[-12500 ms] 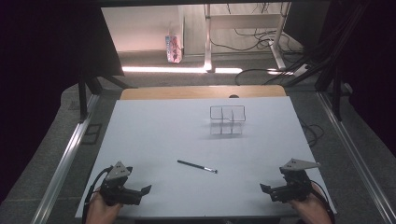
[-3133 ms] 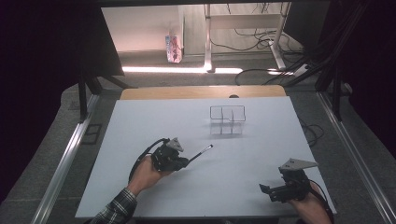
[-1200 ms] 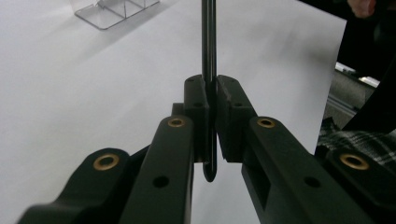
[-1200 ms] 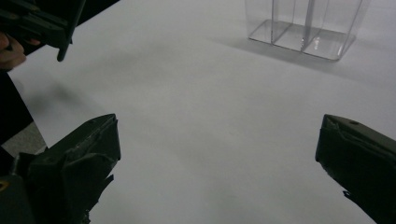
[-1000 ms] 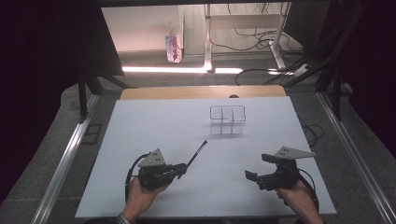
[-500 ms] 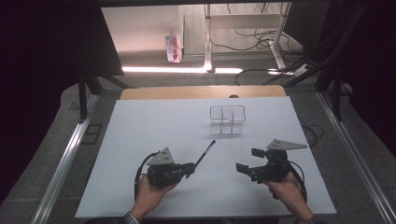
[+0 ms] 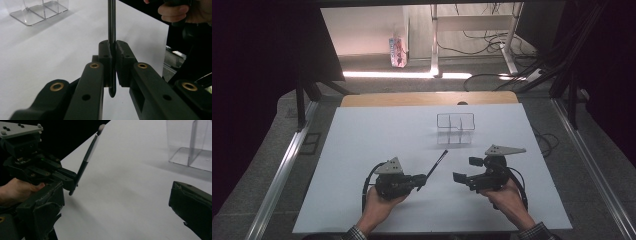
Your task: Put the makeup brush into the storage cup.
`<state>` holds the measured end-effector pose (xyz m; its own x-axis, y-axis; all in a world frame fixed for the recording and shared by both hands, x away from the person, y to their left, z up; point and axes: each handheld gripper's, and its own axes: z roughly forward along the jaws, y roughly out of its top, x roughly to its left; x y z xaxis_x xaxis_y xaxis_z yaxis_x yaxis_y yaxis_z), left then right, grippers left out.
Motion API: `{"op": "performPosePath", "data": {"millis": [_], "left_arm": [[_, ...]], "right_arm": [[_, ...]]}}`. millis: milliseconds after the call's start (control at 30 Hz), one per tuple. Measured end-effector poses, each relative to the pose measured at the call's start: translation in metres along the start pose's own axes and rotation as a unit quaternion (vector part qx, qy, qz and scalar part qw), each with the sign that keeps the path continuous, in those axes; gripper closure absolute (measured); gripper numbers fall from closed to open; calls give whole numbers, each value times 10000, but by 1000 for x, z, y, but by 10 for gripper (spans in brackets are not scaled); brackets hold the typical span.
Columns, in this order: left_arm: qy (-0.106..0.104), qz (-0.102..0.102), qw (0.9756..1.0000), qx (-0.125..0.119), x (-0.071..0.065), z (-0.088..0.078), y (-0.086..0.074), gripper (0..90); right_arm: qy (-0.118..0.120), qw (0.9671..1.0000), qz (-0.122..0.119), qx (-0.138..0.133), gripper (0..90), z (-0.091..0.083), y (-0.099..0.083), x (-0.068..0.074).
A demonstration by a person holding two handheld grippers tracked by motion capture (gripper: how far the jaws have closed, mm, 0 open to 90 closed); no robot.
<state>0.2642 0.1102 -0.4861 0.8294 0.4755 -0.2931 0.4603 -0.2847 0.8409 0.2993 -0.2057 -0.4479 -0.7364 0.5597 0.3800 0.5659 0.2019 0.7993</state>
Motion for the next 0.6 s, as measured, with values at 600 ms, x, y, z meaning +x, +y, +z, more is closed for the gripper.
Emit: {"op": "performPosePath", "data": {"millis": [600], "left_arm": [[-245, 5, 9997, -8, -6, 14, 1, 841]], "right_arm": [[309, 9991, 261, 91, 142, 28, 7, 8]]}}
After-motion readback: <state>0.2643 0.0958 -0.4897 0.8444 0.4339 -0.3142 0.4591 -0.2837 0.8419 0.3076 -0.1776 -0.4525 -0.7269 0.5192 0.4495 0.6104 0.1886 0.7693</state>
